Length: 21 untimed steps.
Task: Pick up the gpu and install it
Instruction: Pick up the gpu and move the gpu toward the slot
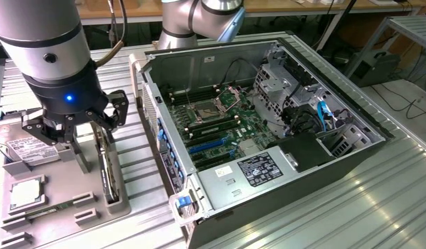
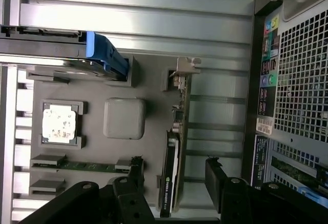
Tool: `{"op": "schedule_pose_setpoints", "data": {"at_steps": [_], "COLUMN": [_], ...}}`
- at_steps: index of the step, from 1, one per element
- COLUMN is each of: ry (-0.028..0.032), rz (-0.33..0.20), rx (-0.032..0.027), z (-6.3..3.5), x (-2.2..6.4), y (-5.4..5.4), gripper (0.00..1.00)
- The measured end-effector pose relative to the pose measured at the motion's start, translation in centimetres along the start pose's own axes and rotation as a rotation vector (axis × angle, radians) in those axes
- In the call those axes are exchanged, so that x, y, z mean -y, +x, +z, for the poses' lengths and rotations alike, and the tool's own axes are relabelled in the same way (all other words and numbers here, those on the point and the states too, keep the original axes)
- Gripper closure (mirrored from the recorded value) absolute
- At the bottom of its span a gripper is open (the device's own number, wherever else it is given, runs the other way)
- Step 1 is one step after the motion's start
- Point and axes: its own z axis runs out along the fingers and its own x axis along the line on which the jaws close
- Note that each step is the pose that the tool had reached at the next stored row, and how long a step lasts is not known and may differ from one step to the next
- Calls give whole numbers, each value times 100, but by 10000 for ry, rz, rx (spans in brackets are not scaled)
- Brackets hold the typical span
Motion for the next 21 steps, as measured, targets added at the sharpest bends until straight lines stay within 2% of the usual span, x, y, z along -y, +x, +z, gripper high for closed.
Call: {"op": "schedule_pose_setpoints", "data": {"at_steps": [9, 21], "ry": [1, 97], "rz": [1, 31], "rx": [0, -6], "z": [186, 401], "x": [5, 12], "y": [5, 10], "gripper": [40, 40]}}
